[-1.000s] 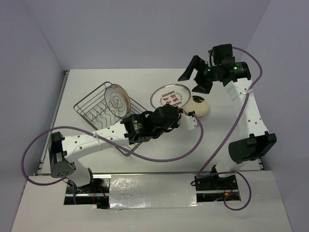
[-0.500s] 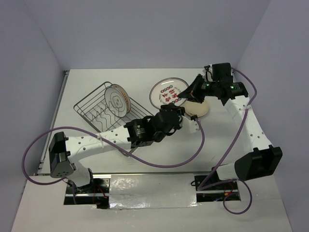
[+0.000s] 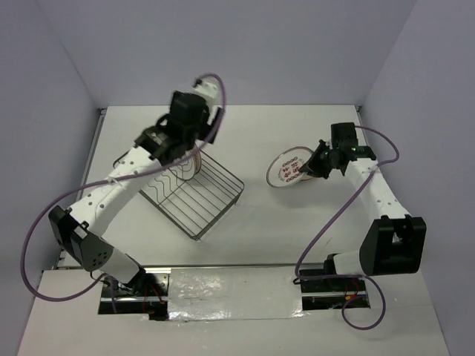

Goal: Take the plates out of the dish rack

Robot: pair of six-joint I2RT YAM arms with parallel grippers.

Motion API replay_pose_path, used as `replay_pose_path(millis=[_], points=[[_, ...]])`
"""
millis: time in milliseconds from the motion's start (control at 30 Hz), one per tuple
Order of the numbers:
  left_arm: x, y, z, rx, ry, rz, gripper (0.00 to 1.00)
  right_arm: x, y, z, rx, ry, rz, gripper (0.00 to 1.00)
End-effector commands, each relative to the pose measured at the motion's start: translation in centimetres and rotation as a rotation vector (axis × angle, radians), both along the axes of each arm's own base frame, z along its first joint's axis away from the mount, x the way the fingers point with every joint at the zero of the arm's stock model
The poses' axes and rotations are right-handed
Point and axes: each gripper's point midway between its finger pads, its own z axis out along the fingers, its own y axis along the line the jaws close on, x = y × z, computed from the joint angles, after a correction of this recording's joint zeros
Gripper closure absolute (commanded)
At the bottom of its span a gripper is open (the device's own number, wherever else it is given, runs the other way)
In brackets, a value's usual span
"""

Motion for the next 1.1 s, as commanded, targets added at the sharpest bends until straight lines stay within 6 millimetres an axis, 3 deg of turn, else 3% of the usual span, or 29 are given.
replay_pose_path(millis=[0, 33, 100, 133, 300, 367, 533, 700, 867, 933, 1067], points=[[0.9, 4.4, 0.7, -0.307, 0.124, 0.267, 0.01, 1.1, -0.6, -0.3, -0.063, -0.11, 0.022, 1.0], [0.9, 5.5, 0.9, -0.316, 0.156, 0.304, 0.0, 0.1, -0.2, -2.1, -0.054, -0.076, 0.046, 1.0], [2.2, 8.2, -0.2, -0.365, 0.198, 0.413, 0.0, -0.7, -0.2, -3.1, -0.059, -0.08, 0.039, 1.0], [2.3, 8.2, -0.5, -0.398, 0.227, 0.403, 0.0, -1.9, -0.3, -5.0, -0.063, -0.045, 0.037, 1.0], [2.9, 9.6, -1.9, -0.462, 0.27, 0.489, 0.0, -4.7, 0.3, -8.6, -0.052, -0.005, 0.046, 0.95], [2.7, 9.6, -2.7, -0.472, 0.294, 0.52, 0.01, -5.7, 0.9, -9.5, -0.055, 0.011, 0.064, 0.86], [2.4, 10.0, -4.4, -0.502, 0.321, 0.598, 0.03, -8.7, 0.8, -12.4, -0.096, 0.117, 0.067, 0.35], [2.1, 10.2, -5.6, -0.51, 0.345, 0.638, 0.06, -10.5, 0.7, -13.5, -0.181, 0.24, 0.111, 0.28], [2.3, 10.7, -7.0, -0.477, 0.355, 0.68, 0.08, -11.2, 0.6, -11.3, -0.299, 0.249, 0.15, 0.24], [2.5, 11.1, -7.6, -0.455, 0.354, 0.709, 0.11, -10.5, 0.1, -9.0, -0.336, 0.197, 0.124, 0.11], [3.0, 11.5, -8.3, -0.439, 0.337, 0.736, 0.2, -10.3, -0.5, -5.6, -0.358, 0.111, 0.123, 0.1]])
